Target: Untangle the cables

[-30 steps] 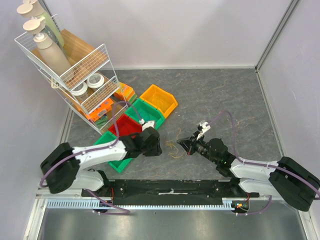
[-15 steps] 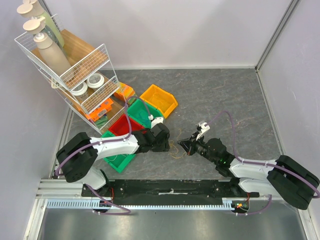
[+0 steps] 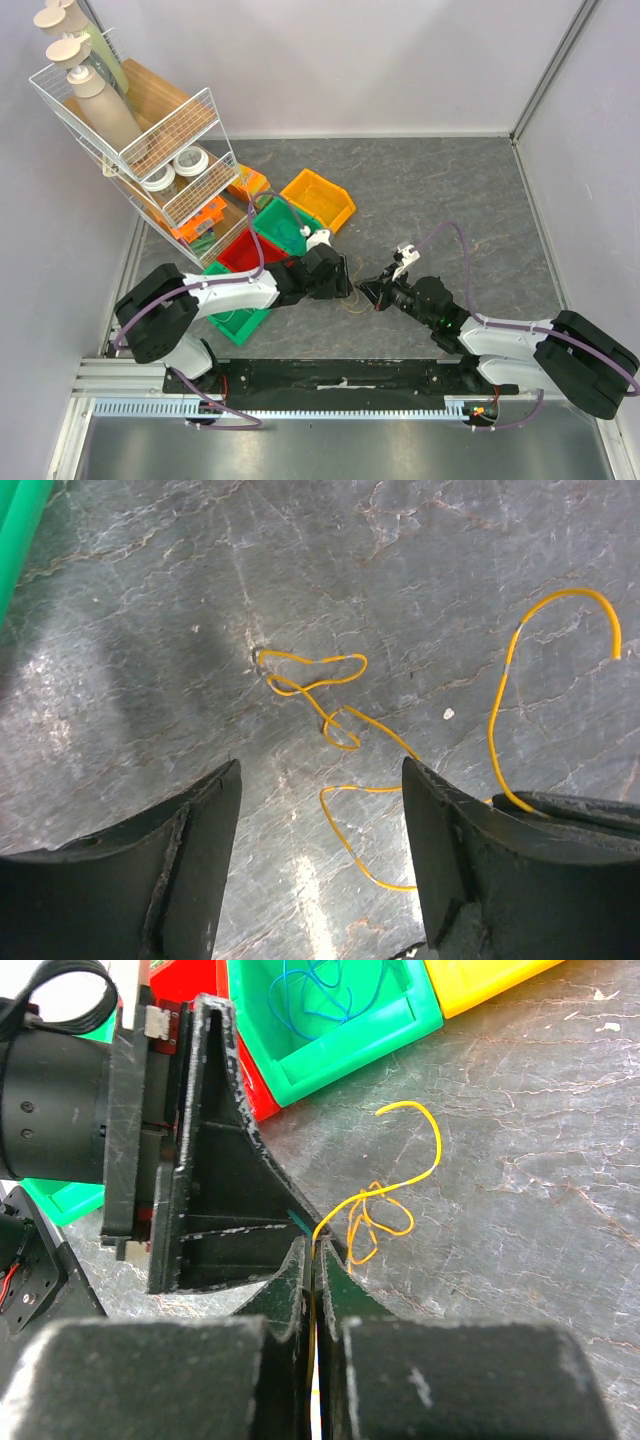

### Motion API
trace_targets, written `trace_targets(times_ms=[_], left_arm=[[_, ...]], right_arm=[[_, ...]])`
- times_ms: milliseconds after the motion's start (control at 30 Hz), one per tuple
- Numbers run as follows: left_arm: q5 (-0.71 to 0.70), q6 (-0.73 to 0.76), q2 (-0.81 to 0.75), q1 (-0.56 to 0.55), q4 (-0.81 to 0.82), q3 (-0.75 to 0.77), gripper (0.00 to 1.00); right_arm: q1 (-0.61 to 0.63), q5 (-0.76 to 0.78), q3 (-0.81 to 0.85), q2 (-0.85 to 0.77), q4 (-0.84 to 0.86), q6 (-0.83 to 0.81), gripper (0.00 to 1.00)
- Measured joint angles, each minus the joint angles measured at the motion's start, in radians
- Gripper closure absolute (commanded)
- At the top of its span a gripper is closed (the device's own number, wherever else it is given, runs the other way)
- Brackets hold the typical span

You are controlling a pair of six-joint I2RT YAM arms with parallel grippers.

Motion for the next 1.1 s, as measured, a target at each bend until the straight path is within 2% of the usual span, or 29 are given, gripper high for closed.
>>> trace_targets(times_ms=[133,333,533,567,600,767,900,1100], left_arm=[[-0.001,-0.004,0.050,0.000,0.011,0.018,0.44],[-0.007,-0.005,0.124,0.000,0.011,0.065,0.45],[-0.040,-0.003,0.153,0.000,-0.005,0.085,0.83],[-0.054,0.001,0.154,-0.001,-0.018,0.087,0.93],[-0.066,0.005,0.156,-0.002,-0.031,0.091,0.98],[-0.118,0.050,0.134,-0.008,-0.099,0.107,0.98],[-0.120,0.090,-0.051,-0.011,-0.146,0.045,0.98],[-0.122,0.130,-0.574,-0.011,-0.274,-0.030,0.98]], right_arm=[[0.000,0.000,0.000,0.000,0.000,0.000,1.00],[0.000,0.000,0.000,0.000,0.000,0.000,1.00],[0.000,0.000,0.000,0.000,0.000,0.000,1.00],[0.000,0.000,0.000,0.000,0.000,0.000,1.00],[0.000,0.000,0.000,0.000,0.000,0.000,1.00],[0.000,0.008,0.000,-0.001,-0.002,0.000,1.00],[0.000,0.073,0.000,-0.025,-0.039,0.006,1.00],[0.001,0.290,-0.028,-0.212,-0.164,0.065,1.00]])
